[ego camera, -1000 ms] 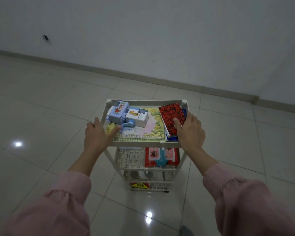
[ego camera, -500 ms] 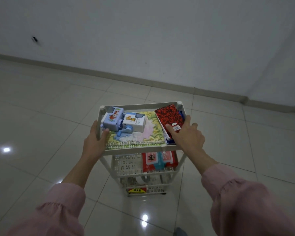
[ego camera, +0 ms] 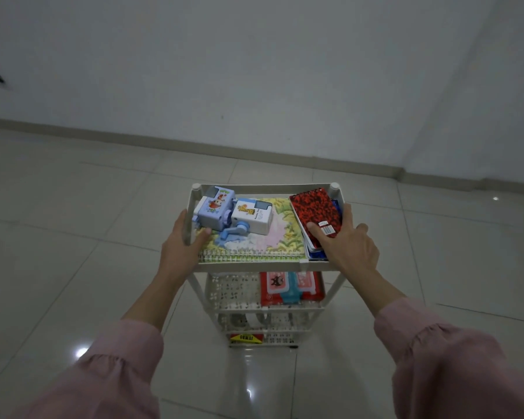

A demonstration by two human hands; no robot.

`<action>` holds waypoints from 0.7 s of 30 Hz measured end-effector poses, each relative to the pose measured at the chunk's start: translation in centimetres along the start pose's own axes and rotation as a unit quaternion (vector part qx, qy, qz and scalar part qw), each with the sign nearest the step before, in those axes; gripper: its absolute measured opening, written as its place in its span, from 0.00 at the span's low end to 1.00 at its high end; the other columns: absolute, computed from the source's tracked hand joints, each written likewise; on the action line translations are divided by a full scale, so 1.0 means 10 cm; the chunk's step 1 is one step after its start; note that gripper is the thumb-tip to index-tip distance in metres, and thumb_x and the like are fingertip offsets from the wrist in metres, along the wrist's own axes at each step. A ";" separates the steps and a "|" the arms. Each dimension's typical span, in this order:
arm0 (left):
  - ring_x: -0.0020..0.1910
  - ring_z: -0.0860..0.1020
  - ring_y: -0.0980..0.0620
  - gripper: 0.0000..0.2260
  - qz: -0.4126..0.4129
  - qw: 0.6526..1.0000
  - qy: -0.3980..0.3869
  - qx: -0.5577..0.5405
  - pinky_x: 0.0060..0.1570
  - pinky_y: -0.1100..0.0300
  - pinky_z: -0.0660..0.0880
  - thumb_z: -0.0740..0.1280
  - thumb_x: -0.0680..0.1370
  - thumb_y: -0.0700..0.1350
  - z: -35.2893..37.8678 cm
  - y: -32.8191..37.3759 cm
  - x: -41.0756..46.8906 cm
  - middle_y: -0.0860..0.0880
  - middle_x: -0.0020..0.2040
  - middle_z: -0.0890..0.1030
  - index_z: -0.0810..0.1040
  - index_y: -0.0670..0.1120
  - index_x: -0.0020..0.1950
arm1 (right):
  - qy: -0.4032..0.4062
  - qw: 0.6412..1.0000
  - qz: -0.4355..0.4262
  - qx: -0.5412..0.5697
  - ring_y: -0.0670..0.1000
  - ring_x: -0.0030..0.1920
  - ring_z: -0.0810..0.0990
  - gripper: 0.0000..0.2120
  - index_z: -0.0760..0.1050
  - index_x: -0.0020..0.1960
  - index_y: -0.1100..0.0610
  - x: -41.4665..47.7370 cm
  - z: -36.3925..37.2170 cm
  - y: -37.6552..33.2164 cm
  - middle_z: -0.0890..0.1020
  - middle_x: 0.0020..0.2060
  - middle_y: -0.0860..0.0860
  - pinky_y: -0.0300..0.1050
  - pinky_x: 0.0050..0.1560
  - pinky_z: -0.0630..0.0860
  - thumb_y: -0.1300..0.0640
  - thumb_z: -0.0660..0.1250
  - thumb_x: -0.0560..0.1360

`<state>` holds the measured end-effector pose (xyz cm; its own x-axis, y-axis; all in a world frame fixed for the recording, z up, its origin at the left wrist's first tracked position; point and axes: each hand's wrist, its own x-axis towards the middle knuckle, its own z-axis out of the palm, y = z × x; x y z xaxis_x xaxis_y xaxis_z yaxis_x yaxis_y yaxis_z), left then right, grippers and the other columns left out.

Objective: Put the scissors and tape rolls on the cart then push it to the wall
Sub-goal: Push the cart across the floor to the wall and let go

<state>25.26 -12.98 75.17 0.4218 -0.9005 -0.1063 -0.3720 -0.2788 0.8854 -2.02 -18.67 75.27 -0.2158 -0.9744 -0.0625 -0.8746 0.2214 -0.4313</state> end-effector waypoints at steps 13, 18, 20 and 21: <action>0.61 0.70 0.52 0.30 0.050 0.996 -0.073 0.001 0.53 0.61 0.64 0.71 0.72 0.46 1.46 0.99 0.70 0.46 0.70 0.71 0.63 0.50 0.71 | 0.060 0.993 0.098 0.013 0.64 0.51 0.78 0.42 0.50 0.74 0.48 1.09 -0.49 0.92 0.73 0.54 0.63 0.52 0.48 0.73 0.29 0.58 0.68; 0.61 0.71 0.52 0.32 0.058 0.993 -0.098 -0.014 0.54 0.61 0.66 0.72 0.71 0.47 1.96 1.27 1.08 0.47 0.70 0.71 0.63 0.50 0.72 | 0.082 0.989 0.119 0.020 0.64 0.49 0.78 0.41 0.52 0.73 0.47 1.62 -0.63 1.16 0.73 0.52 0.62 0.50 0.44 0.72 0.28 0.58 0.67; 0.61 0.71 0.51 0.31 0.063 0.992 -0.105 -0.020 0.54 0.61 0.66 0.72 0.71 0.47 2.17 1.39 1.26 0.47 0.70 0.71 0.64 0.50 0.72 | 0.091 0.987 0.127 0.021 0.64 0.50 0.78 0.41 0.54 0.72 0.47 1.87 -0.70 1.22 0.74 0.52 0.62 0.52 0.47 0.74 0.28 0.58 0.67; 0.63 0.71 0.50 0.32 0.060 0.992 -0.105 -0.022 0.55 0.61 0.66 0.72 0.71 0.47 2.26 1.44 1.36 0.47 0.70 0.70 0.63 0.49 0.72 | 0.092 0.987 0.131 0.022 0.64 0.50 0.78 0.41 0.54 0.72 0.47 2.00 -0.73 1.24 0.74 0.53 0.62 0.53 0.48 0.74 0.28 0.58 0.67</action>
<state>6.93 -36.81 76.19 0.1938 -0.9771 -0.0875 -0.3700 -0.1554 0.9159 -20.38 -35.12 75.27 -0.5115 -0.8592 -0.0143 -0.7594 0.4597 -0.4604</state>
